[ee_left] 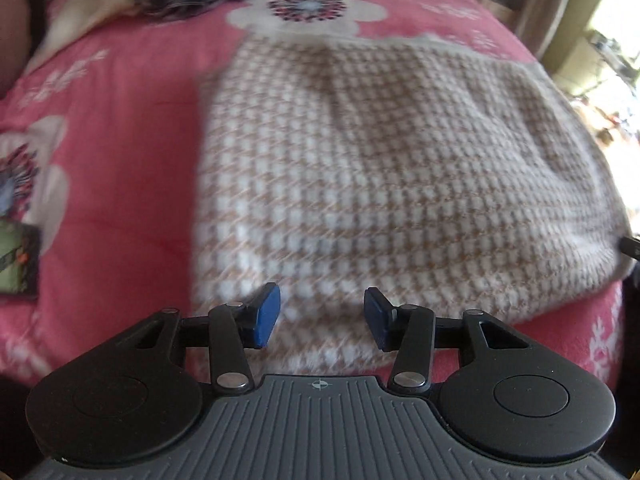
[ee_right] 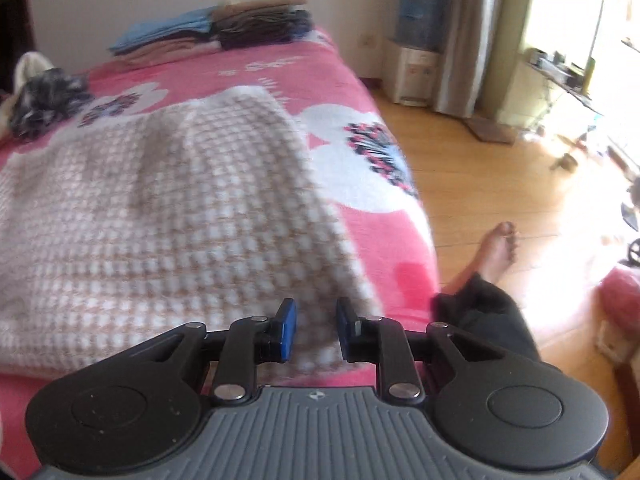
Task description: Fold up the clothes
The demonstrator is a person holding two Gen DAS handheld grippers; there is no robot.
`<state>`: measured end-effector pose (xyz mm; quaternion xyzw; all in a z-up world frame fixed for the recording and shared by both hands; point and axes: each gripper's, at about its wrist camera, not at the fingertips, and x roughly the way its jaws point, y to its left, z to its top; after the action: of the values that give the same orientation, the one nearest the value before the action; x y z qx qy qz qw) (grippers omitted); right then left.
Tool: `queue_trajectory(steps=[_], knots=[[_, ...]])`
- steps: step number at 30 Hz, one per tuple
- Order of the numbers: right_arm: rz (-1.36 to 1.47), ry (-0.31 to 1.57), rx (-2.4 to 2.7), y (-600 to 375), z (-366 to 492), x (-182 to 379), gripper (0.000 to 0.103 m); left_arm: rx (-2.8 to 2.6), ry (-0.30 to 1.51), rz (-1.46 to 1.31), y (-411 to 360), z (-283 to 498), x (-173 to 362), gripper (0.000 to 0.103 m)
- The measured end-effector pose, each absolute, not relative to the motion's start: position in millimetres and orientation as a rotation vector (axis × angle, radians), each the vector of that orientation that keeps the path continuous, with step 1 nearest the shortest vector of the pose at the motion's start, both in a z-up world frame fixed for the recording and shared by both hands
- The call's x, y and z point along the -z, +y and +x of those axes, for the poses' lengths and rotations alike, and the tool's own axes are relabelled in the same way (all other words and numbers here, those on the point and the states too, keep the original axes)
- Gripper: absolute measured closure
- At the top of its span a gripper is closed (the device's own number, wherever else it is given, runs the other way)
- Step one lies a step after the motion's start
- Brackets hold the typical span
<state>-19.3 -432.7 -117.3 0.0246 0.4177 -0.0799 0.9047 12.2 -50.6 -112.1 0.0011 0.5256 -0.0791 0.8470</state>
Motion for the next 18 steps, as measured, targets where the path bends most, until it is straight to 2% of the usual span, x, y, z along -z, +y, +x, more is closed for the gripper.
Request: queue_trajectory(steps=[4,6,11,18], knots=[[0.115,0.812,0.198,-444,-30,99,0.076,0.127,1.029,0.074,-61,-1,98,0.048],[0.147,0.788,0.156,-441,-29,88,0.066,0.123,1.008,0.090,-65,-3,95,0.045],[0.165,0.807,-0.050,-394,5,81,0.064,0.090,1.043,0.093,-73,5,92,0.044],[0.190,0.918,-0.143,-353,68,104,0.061,0.067,1.040,0.130,-82,11,88,0.040]])
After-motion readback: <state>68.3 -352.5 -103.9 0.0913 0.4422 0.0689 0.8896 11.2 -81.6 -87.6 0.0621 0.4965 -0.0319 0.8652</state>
